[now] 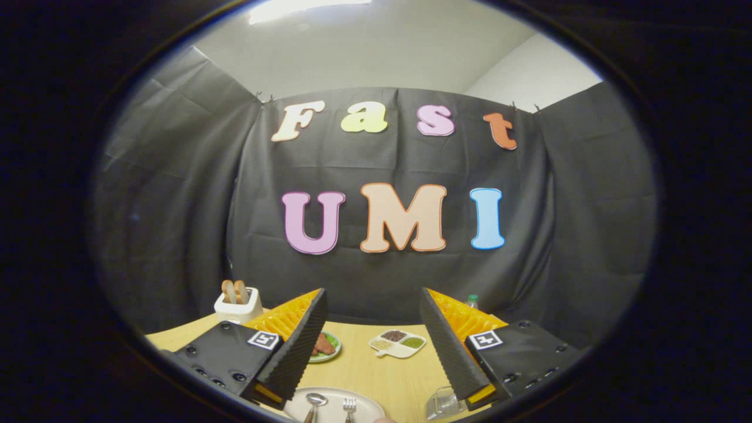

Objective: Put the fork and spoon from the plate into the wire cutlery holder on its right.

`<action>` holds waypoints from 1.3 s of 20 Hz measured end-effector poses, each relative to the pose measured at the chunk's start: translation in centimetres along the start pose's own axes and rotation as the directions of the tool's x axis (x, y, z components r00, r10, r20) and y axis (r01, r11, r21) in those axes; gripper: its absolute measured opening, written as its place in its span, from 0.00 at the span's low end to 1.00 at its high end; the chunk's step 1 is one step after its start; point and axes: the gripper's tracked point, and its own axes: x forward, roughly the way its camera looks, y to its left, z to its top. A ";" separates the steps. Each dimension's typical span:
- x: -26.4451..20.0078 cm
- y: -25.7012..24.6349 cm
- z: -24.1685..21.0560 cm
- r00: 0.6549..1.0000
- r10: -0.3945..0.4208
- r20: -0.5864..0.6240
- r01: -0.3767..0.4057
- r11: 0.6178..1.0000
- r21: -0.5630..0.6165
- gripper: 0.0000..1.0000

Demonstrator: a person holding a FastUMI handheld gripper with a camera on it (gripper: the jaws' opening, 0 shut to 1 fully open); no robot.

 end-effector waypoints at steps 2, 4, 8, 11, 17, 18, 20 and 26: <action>0.2 0.4 -1.0 1.000 0.012 -0.020 -0.012 1.000 -0.014 1.00; 0.3 0.8 -1.9 0.999 0.024 -0.046 -0.025 0.999 -0.022 1.00; 0.6 1.9 -4.5 0.991 0.054 -0.119 -0.059 0.998 -0.039 1.00; 0.4 2.5 -6.4 0.983 0.073 -0.170 -0.083 0.995 -0.051 1.00; 0.6 2.9 -9.9 0.962 0.086 -0.257 -0.104 0.993 -0.058 1.00; 0.6 3.0 -10.7 0.956 0.090 -0.279 -0.109 0.993 -0.053 1.00; 0.6 3.2 -12.7 0.938 0.097 -0.334 -0.118 0.992 -0.042 1.00; -0.8 3.0 -20.0 0.851 0.097 -0.517 -0.118 0.993 -0.009 1.00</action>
